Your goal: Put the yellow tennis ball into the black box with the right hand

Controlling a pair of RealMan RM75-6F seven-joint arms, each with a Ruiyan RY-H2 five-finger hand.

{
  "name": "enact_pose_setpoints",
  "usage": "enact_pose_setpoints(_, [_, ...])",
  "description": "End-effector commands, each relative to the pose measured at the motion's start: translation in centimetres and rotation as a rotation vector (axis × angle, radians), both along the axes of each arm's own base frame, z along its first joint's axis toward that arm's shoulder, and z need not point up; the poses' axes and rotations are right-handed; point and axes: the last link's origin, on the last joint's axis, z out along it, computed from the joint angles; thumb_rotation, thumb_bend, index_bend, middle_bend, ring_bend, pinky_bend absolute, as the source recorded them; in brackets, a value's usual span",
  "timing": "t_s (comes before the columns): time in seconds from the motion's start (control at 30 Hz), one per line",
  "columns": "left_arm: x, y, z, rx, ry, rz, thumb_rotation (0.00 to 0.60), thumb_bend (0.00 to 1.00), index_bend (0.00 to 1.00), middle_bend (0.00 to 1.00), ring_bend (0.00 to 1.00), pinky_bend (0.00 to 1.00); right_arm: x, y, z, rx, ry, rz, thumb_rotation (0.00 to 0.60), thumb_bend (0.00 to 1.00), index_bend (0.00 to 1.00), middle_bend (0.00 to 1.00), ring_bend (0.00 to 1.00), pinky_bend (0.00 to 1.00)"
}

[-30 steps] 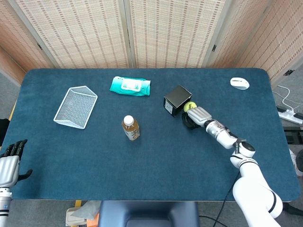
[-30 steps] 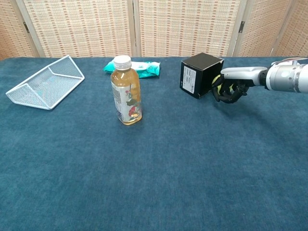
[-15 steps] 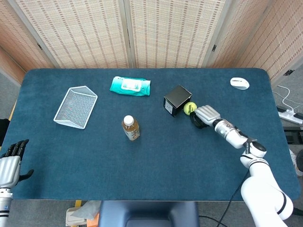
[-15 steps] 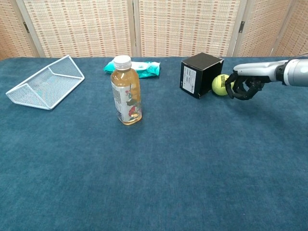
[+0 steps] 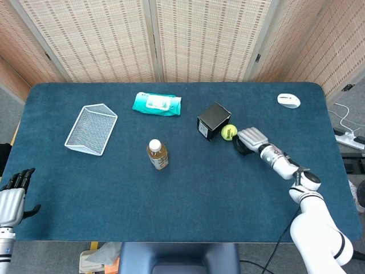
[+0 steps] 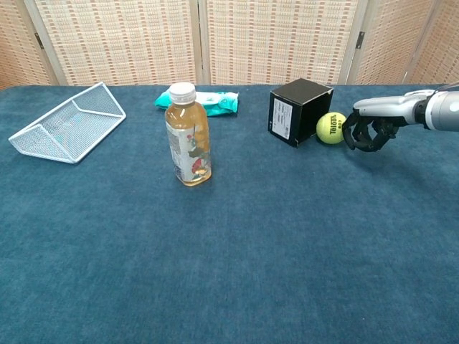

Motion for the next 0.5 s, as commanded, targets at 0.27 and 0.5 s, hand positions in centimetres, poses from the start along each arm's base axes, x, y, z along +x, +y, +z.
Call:
enact_pose_setpoints(0.27, [-0.23, 0.16, -0.04, -0.003, 0.002, 0.013, 0.6, 0.22, 0.12, 0.23, 0.16, 0.4, 0.44, -0.18, -0.28, 0.007, -0.019, -0.008, 0.6, 0.6, 0.49, 0.38, 0.21, 0.43])
enact_pose_setpoints(0.5, [-0.12, 0.09, -0.05, -0.002, 0.001, 0.008, 0.6, 0.22, 0.12, 0.23, 0.16, 0.4, 0.48, -0.08, -0.22, 0.014, -0.024, 0.002, 0.6, 0.59, 0.43, 0.27, 0.12, 0.28])
